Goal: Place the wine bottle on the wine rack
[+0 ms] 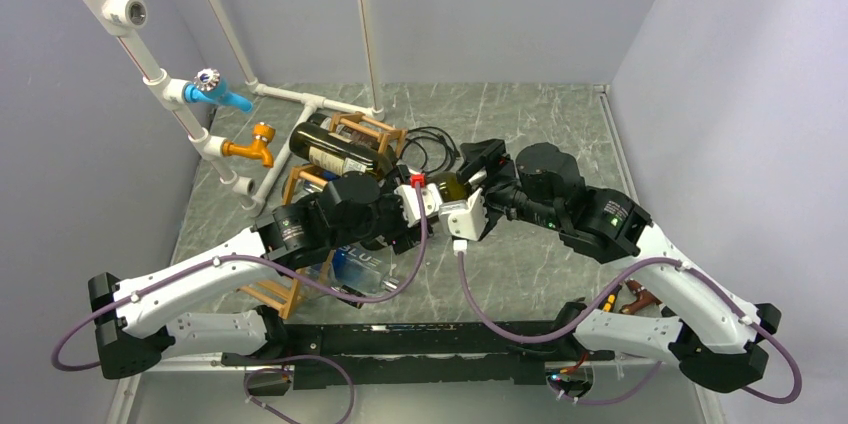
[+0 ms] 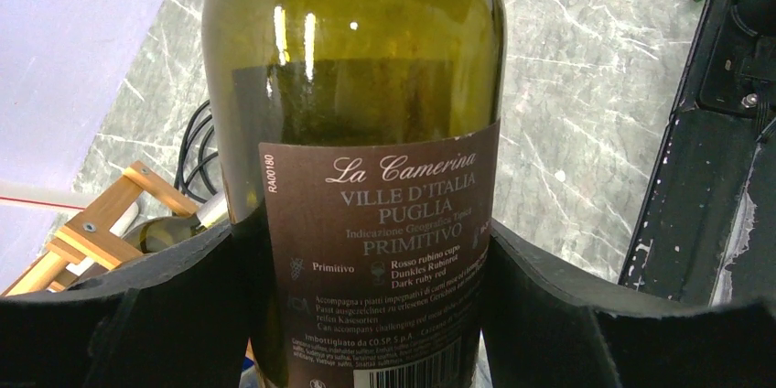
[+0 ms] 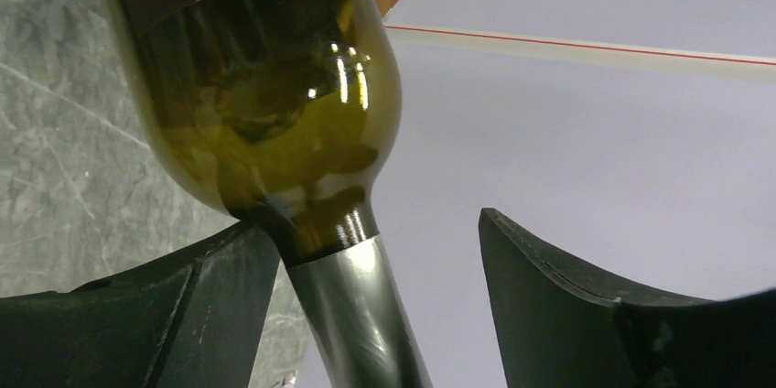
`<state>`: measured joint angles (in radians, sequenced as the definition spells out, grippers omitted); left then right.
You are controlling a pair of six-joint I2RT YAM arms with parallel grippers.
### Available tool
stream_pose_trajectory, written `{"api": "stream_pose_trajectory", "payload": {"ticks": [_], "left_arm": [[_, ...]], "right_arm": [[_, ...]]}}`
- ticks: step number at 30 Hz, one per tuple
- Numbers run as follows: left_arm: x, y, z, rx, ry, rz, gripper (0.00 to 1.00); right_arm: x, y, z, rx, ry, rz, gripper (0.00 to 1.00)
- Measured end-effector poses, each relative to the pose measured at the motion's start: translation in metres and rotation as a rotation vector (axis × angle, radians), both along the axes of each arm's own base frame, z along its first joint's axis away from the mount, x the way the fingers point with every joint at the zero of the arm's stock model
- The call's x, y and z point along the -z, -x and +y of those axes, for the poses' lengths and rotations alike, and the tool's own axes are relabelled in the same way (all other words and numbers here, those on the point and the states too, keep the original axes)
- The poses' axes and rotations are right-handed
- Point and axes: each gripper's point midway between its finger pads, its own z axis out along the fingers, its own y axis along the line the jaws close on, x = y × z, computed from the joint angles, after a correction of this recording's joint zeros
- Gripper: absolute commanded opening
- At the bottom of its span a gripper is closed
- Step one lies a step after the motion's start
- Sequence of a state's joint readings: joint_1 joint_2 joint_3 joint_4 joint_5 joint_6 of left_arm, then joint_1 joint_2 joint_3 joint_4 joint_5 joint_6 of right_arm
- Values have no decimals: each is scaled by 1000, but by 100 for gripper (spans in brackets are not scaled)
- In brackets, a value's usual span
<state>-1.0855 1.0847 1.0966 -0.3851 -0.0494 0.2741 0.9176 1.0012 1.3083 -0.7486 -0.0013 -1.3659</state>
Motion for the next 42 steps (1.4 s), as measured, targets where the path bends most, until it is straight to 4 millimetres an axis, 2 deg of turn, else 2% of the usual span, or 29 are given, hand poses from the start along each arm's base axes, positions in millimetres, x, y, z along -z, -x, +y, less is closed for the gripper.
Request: {"api": "stream_pose_trajectory", "payload": {"ticks": [3,8,9,10,11,12,14,17,20,22,24,27,28,30,34,36,38,42], "left_arm": [[0,1,0,3,-2,-1,0],[0,1,0,5,-1,-1,0],[0,1,-1,7,-1,-1,0],[0,1,-1,11,-6,-7,0],[1,1,0,14,-16,-14,0],[3,2,1,19,-31,-18,0],[12,5,6,36,-76,-15,0],[15,6,6,37,-86,-4,2],[16,7,6,41,-89,-7,30],[17,8,7,44,-95,-7,45],[17,9,9,47,-104,-9,50],[17,12,15,44,-112,-6,87],[14,13,18,42,-106,-9,92],[1,13,21,33,-61,-25,99],[-68,11,39,-18,166,-123,100],[-103,6,56,-65,276,-170,99],[-130,2,74,-114,361,-204,99],[-165,1,110,-204,497,-257,100]], "right_arm": [[3,3,-1,-8,16,5,62],[8,6,-4,-17,44,9,47],[10,6,-4,-18,48,7,41],[12,6,-6,-17,60,0,28],[15,7,-7,-20,76,-6,3],[21,8,-9,-30,107,-11,0],[41,13,-12,-55,168,7,0],[45,13,-11,-45,138,9,0],[48,16,-12,-41,110,4,0],[49,17,-12,-36,87,7,0],[52,19,-10,-29,52,15,0],[54,22,-4,-21,5,42,0],[54,23,-2,-15,-12,52,0],[57,28,2,9,-62,111,0],[53,32,15,64,-191,207,0],[59,39,25,74,-213,263,0],[69,47,36,78,-214,316,0],[87,63,59,118,-208,419,0]]}}
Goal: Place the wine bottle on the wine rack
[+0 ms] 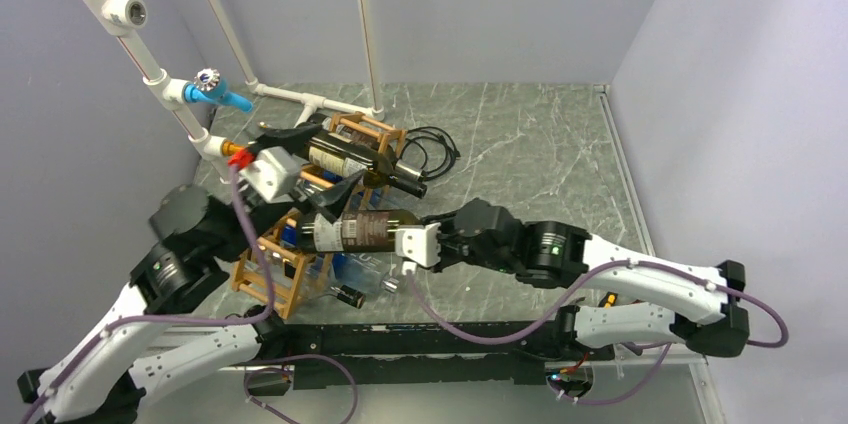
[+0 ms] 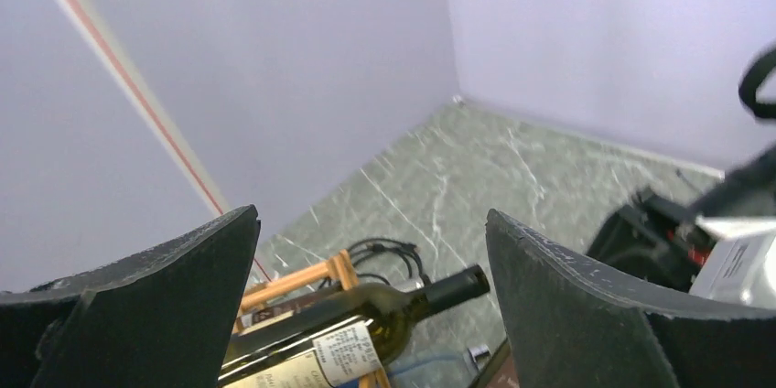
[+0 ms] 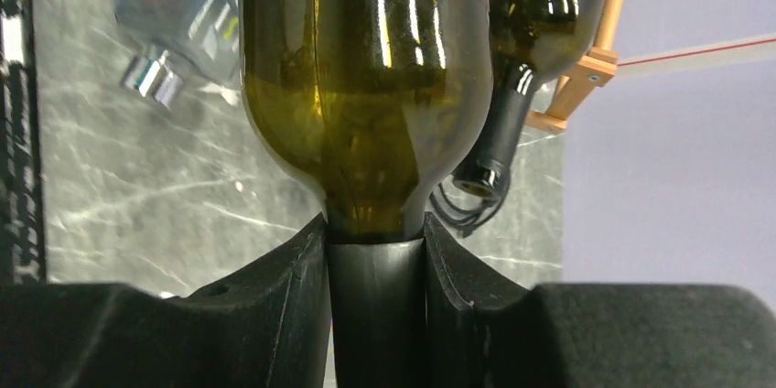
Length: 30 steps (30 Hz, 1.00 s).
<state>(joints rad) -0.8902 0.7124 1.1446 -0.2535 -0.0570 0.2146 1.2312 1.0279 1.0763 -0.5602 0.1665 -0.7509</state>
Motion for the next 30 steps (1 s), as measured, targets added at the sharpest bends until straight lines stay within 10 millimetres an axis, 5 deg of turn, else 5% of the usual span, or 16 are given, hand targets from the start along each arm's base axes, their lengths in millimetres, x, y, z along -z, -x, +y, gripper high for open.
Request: {"api": "stream_pose_trajectory", "payload": {"ticks": [8,16,30], "left_arm": [[-23,-3,52,-171,151,-68,100],[-9,-18,49,-225,126,-37,99],[-3,-26,46,-245,107,-20,99]], "right_arm": [[14,6,39,210,-114,168,0],[32,2,72,387,-232,235,0],[45,-1,118,396,-268,255,0]]}}
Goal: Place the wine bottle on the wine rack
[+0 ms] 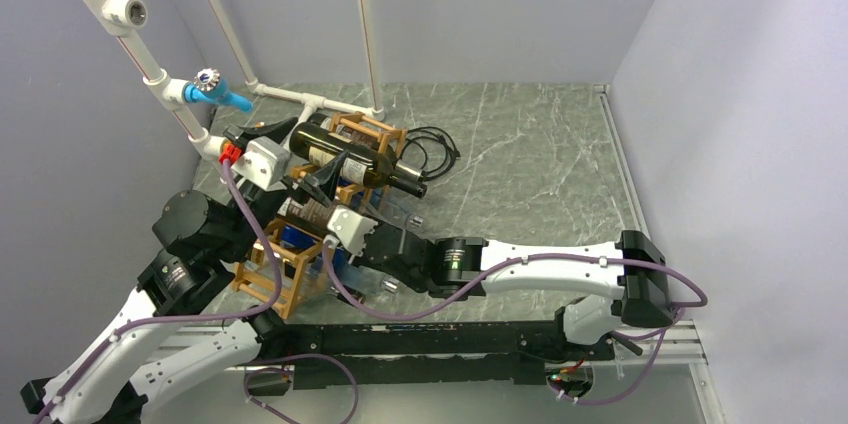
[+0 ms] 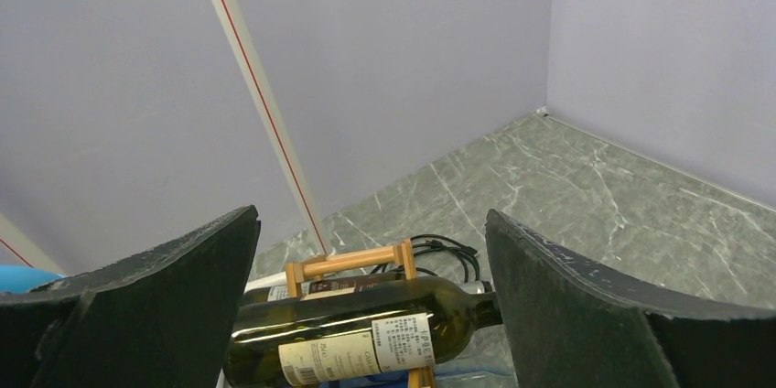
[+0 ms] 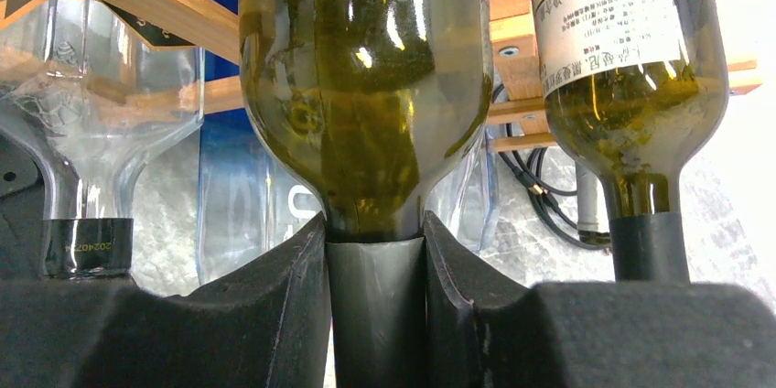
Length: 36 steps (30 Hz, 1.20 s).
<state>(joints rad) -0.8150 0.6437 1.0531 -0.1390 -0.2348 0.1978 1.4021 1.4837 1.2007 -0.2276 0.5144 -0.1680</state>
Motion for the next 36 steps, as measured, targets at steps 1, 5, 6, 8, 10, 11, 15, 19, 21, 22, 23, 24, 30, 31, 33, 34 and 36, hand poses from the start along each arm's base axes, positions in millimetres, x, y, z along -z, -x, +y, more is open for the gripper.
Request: {"api": "stream_pose_trajectory", "payload": {"ticks": [1,5,6,8,10,11,15,19,21,22,23,24,30,31,33,34,36], "left_arm": [[0,0,0,0,-1,1,99],[0,-1,0,-2,-1,1,99],[0,-1,0,-3,-1,1,99],[1,-1,0,-6,-2,1,99],[1,-1,1,-8,-4,2,99],[1,-1,1,-9,-3,2,99],[1,-2,2,-15,-4,2,99],[2,-3,3,-25,-6,1,99],[2,-3,4,-28,-5,0,99],[2,-3,4,-29,-4,-1,99],[2,-2,5,-30,-3,-4,99],[2,-2,6,-34,-6,-6,99],[1,-2,12,-59,5,-17,99],[1,-2,13,-62,6,-18,99],[1,-2,14,-67,6,-18,99],[1,-2,15,-69,6,-18,99],[2,-3,16,-75,6,-17,99]], "right_arm": [[0,0,1,-2,1,0,0],[2,1,5,-17,12,2,8],[3,2,6,-23,17,4,10],[4,2,9,-34,29,6,11],[6,3,13,-45,39,9,14],[7,4,14,-49,43,12,16],[7,3,16,-51,45,14,29],[7,3,16,-48,50,18,48],[5,2,17,-43,43,22,57],[4,2,18,-41,37,25,59],[3,2,18,-37,30,28,61],[1,2,19,-36,23,31,63],[0,2,17,-19,5,51,78],[-2,3,16,-15,-2,57,80],[-9,4,12,-6,-25,69,96],[-14,5,10,-1,-40,77,99],[-25,8,5,6,-70,96,100]]}}
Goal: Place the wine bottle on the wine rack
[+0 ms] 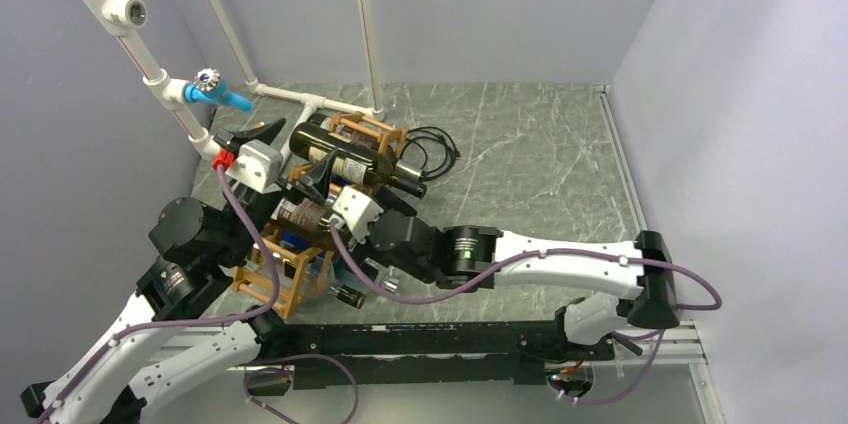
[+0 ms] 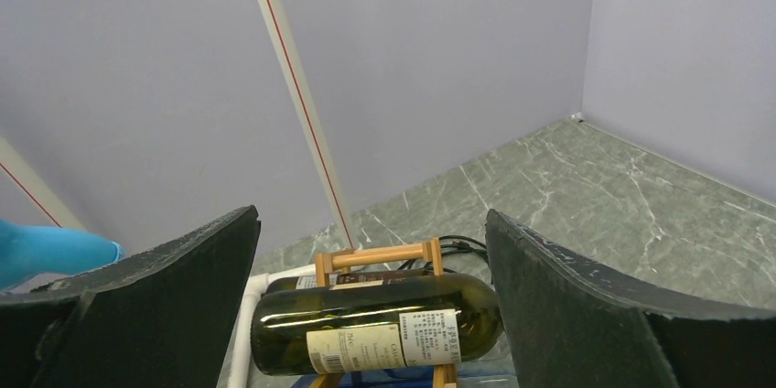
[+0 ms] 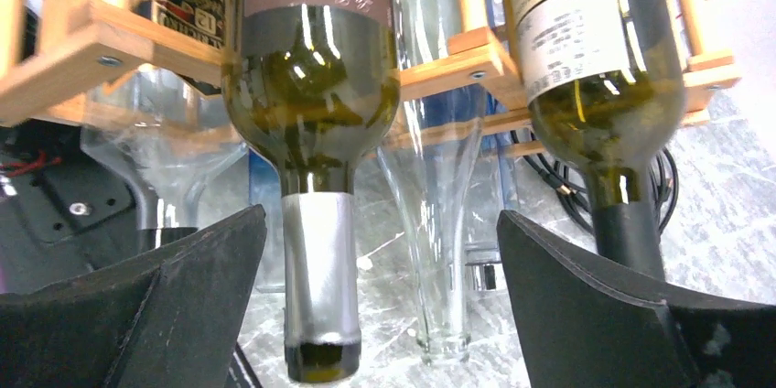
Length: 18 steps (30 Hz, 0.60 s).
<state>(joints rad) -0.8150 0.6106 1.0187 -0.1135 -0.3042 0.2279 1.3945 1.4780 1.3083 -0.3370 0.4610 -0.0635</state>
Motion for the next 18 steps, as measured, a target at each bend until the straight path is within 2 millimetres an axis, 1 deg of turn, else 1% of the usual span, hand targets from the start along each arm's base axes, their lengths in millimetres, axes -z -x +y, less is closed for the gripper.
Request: {"api": "stream_pose_trajectory", "payload": {"ticks": [2,5,8,9,11,13,14,15,16,17,18], "left_arm": [[0,0,0,-1,0,1,99],[0,1,1,0,5,2,99],[-3,5,5,2,30,3,99],[-5,6,6,3,45,7,99],[-10,11,10,11,77,19,99],[-19,17,14,22,118,22,99],[-25,21,18,27,143,23,99],[-31,25,22,33,172,24,99],[-37,30,26,37,204,24,99],[-43,35,31,41,234,19,99],[-49,40,37,41,263,13,99]], "right_arm": [[-16,3,-5,10,-50,24,100],[-44,10,-15,19,-145,59,100],[-81,14,-34,35,-265,72,100],[-100,13,-46,62,-326,70,100],[-130,9,-69,117,-428,54,100],[-160,2,-97,189,-538,26,100],[-178,-3,-116,239,-605,4,100],[-190,-6,-130,275,-649,-10,100],[-204,-11,-149,331,-699,-37,100],[-210,-14,-160,365,-721,-55,100],[-218,-18,-175,410,-744,-81,100]]}}
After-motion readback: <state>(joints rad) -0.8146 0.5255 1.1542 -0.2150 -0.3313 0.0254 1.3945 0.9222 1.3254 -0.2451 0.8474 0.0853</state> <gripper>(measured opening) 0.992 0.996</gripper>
